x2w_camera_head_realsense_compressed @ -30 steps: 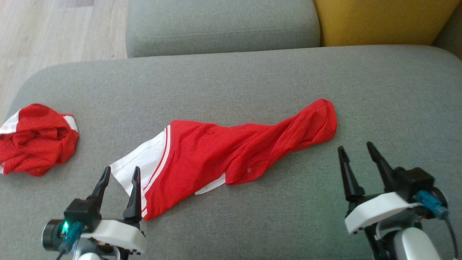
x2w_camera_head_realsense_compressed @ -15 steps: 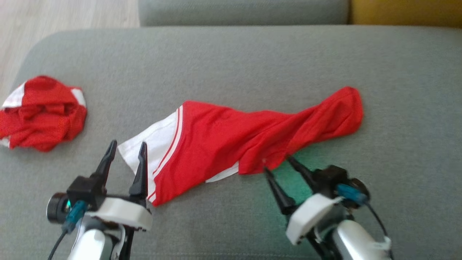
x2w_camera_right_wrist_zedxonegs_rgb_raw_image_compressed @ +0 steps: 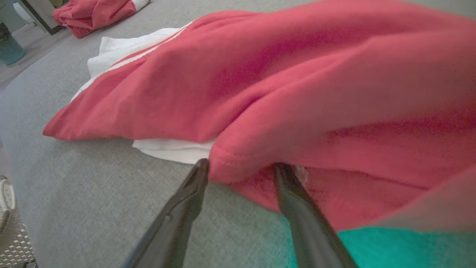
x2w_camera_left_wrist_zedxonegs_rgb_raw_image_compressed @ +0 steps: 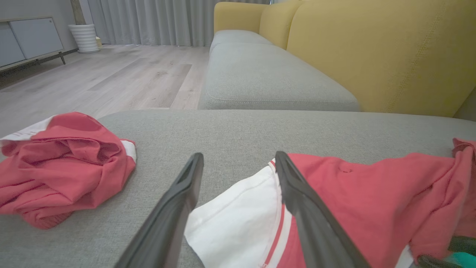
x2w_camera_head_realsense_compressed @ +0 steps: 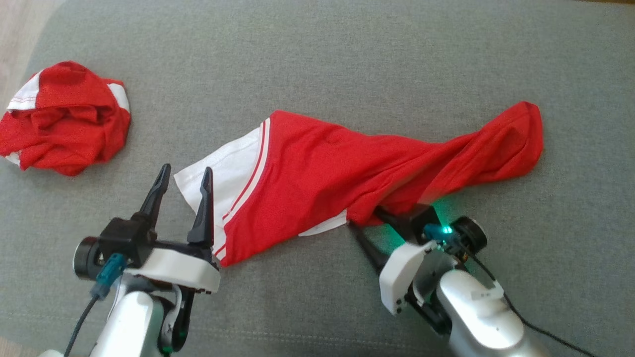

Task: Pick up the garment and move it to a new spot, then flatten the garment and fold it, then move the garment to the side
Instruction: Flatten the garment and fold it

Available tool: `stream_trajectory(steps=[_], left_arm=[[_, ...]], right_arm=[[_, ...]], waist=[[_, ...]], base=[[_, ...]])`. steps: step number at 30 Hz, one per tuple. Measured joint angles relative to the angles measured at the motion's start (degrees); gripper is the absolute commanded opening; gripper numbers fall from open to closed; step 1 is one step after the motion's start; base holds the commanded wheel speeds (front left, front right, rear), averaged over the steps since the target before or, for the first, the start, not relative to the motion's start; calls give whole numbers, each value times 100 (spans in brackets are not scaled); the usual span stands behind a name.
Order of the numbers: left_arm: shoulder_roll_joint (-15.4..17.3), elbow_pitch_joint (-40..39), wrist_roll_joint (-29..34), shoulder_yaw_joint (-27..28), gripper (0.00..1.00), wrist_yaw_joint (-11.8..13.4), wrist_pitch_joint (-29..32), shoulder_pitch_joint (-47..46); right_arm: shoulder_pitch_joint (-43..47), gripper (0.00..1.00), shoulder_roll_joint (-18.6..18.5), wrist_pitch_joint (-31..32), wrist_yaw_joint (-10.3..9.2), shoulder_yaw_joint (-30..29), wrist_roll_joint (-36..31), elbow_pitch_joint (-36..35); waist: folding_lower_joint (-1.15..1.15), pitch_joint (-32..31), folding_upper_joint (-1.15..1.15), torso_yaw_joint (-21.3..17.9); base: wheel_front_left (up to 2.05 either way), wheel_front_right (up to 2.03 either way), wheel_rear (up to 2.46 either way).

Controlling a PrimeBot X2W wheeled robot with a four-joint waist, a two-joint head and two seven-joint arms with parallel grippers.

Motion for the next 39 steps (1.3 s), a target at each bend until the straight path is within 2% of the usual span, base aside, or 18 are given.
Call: stream_trajectory(steps=[1,2,6,10,14,15,23,33,35,39], left_arm=[[-21,4,22,9,100,-11,0,-1],[-36,12,32,18,100,-48,0,-3],[-90,55,82,59,100,-105,0,-42],[-111,70,93,180,100,-151,0,-61],[-138,68,188,231,100,-154,0,-44],[-138,68,188,231,100,-154,0,-44],[-171,44,275,348,100,-208,0,41],[-219,40,335,387,100,-307,0,48],[-225,49,335,392,100,-333,0,48],[-246,81,383,396,100,-350,0,49]], right_arm=[[-66,4,1,31,0,4,-34,29],[-116,0,0,54,0,3,-31,45],[-160,0,-5,65,0,-23,33,27],[-105,0,-8,16,0,-258,124,-300],[165,0,-8,138,0,-971,-104,-903],[165,0,-8,138,0,-971,-104,-903],[743,0,3,635,0,-2458,-622,-1887],[902,0,53,875,0,-4277,-990,-2357],[906,0,51,883,0,-4410,-992,-2342],[1095,0,60,991,0,-4294,-933,-2187]], waist=[[0,16,0,-4],[0,28,0,-10],[0,31,0,-48],[0,-20,0,-134],[0,-113,0,-310],[0,-113,0,-310],[0,-203,0,-543],[0,-151,0,-592],[0,-152,0,-586],[0,-192,0,-576]], base=[[0,0,0],[0,0,0],[0,0,0],[0,0,0],[0,0,0],[0,0,0],[0,0,0],[0,0,0],[0,0,0],[0,0,0]])
